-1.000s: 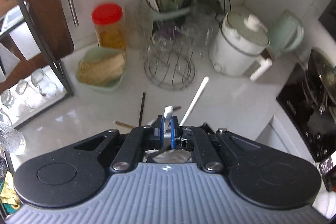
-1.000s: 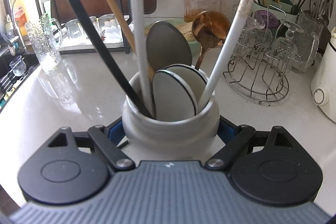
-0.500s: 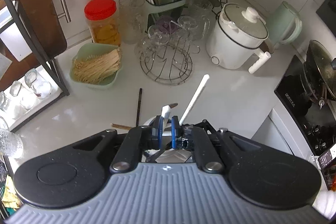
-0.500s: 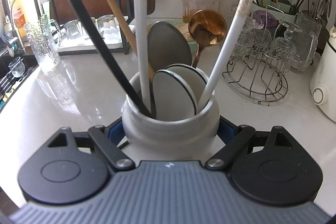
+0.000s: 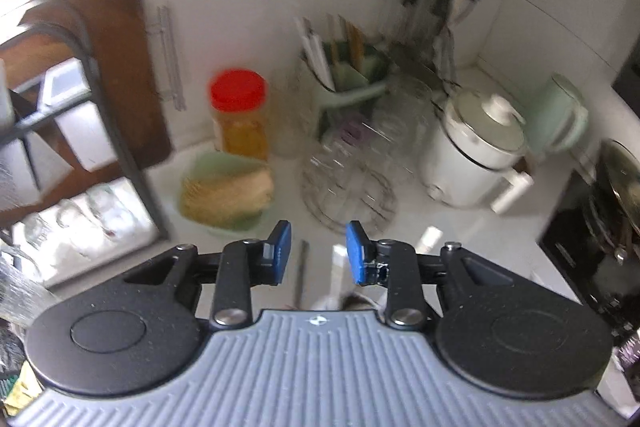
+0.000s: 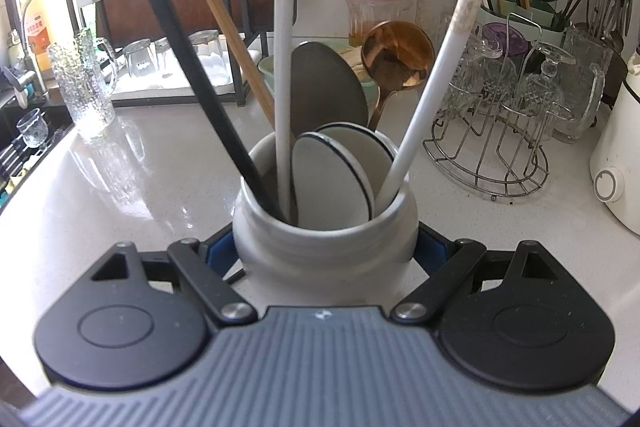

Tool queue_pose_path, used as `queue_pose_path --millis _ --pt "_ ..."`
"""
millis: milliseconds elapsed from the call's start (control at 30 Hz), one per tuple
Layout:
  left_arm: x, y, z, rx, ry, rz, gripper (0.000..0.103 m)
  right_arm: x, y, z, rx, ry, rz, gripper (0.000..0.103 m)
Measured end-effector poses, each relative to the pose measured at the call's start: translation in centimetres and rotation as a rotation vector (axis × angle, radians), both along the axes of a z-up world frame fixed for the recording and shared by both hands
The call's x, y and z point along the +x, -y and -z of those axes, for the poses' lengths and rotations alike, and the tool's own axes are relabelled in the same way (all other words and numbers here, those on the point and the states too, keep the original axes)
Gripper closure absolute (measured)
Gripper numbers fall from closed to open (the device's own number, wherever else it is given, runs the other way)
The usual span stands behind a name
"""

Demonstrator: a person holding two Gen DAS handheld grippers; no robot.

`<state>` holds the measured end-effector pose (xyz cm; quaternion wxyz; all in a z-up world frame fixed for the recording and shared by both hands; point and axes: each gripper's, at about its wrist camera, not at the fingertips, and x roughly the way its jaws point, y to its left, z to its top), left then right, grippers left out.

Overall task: Organize utensils
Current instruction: 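Lower the white stick into the crock and open the left tool, then move the left tool to the black chopstick on the counter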

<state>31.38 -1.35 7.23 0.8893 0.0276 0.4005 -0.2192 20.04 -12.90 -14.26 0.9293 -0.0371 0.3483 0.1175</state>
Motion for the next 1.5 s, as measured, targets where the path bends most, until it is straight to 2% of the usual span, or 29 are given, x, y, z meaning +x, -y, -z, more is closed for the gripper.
queue_pose_path --millis 233,567,733,967,1233,1500 --pt "2.8 -3.4 1.9 -0.01 -0.008 -0.079 0.068 -0.1 0.1 0.0 0.001 0.0 -0.002 0.012" --pt "5.0 -6.1 9.2 -0.019 -0.131 -0.101 0.068 -0.4 0.4 0.0 0.003 0.007 -0.015 0.012" --pt "5.5 -6.5 13.2 -0.058 -0.214 -0.098 0.068 -0.7 0.7 0.0 0.003 0.008 -0.014 0.012" --pt "7.2 -5.8 17.6 -0.093 -0.287 -0.023 0.068 -1.5 1.0 -0.1 0.007 0.002 -0.002 0.012" --pt "10.1 -2.6 20.5 -0.117 -0.312 0.099 0.068 -1.5 1.1 -0.4 -0.005 -0.025 -0.02 0.012" --pt "13.0 0.9 24.1 -0.073 -0.357 0.174 0.069 -1.8 1.2 -0.5 -0.006 -0.046 0.001 0.012"
